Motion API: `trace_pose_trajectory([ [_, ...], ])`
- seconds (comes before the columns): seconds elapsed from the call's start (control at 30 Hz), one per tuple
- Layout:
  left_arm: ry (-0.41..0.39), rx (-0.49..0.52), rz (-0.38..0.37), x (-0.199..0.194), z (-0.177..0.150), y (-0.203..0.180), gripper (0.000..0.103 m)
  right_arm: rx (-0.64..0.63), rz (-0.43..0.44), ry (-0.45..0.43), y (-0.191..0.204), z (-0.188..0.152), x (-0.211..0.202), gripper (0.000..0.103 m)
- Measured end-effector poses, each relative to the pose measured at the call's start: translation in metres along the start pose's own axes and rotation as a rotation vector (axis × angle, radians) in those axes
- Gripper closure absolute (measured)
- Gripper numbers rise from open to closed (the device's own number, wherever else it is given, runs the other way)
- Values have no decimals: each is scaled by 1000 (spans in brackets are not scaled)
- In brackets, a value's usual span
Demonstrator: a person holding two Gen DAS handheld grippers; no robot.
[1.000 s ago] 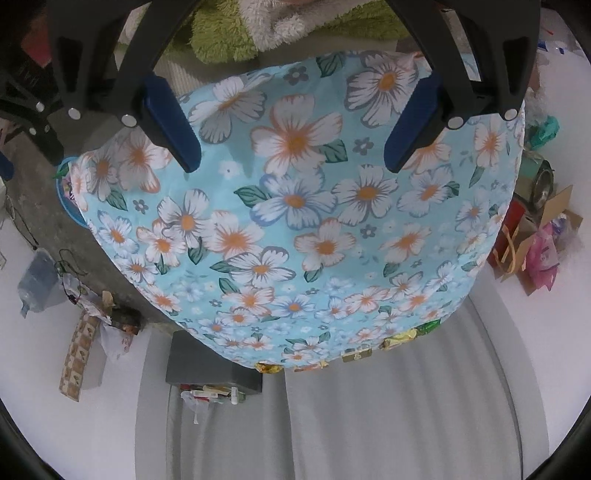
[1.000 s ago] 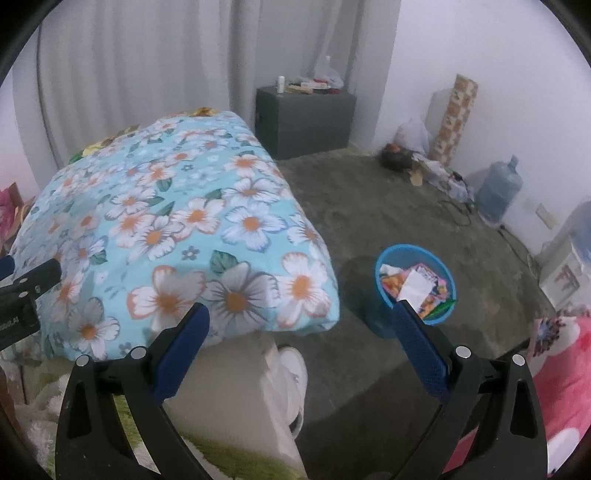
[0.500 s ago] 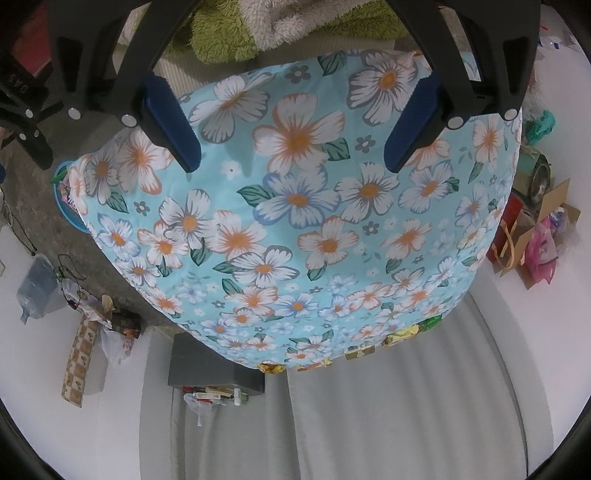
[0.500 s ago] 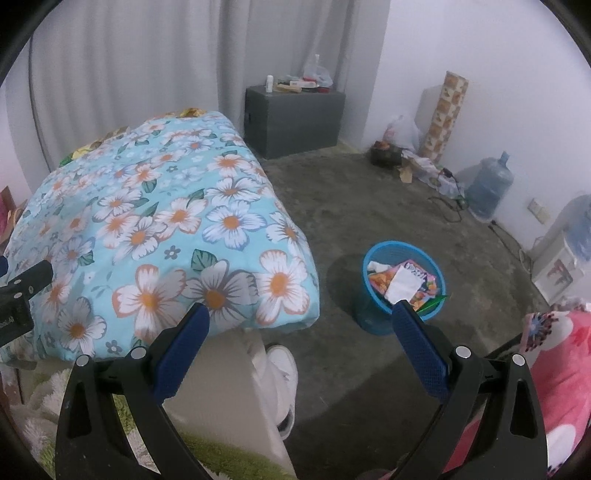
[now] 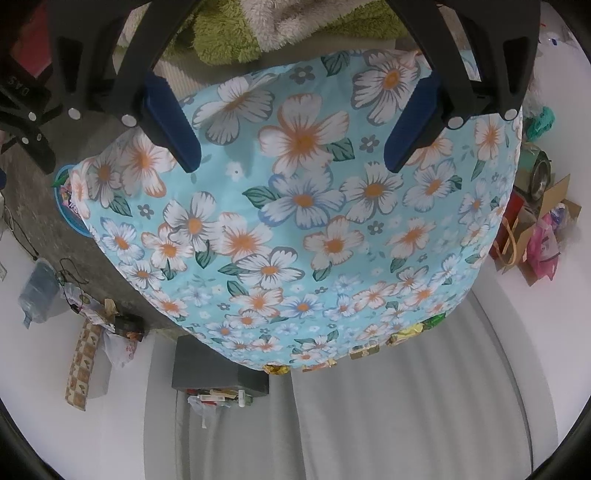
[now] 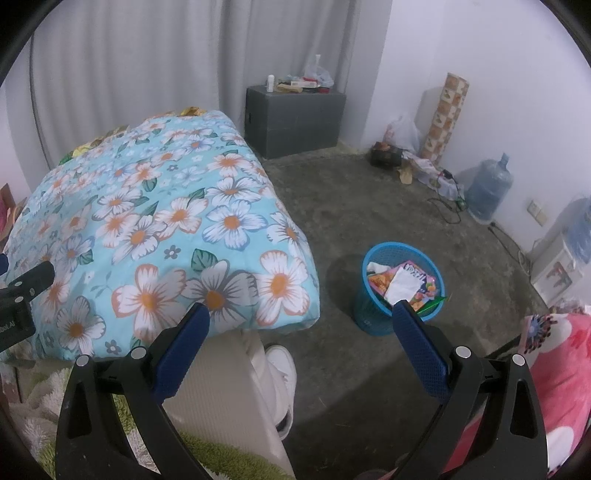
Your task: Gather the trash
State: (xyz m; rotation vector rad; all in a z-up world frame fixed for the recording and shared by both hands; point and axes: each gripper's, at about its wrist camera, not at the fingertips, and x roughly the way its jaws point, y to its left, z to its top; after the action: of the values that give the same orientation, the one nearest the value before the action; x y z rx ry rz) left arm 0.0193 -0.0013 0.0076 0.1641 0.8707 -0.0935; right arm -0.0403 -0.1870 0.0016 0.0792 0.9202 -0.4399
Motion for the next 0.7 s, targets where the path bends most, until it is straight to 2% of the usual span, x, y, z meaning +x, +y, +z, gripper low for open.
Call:
trace_pose_trajectory([
  [0.7,0,2,2,-1,-1,0,6,-6,0,-4,0,2,0,8],
])
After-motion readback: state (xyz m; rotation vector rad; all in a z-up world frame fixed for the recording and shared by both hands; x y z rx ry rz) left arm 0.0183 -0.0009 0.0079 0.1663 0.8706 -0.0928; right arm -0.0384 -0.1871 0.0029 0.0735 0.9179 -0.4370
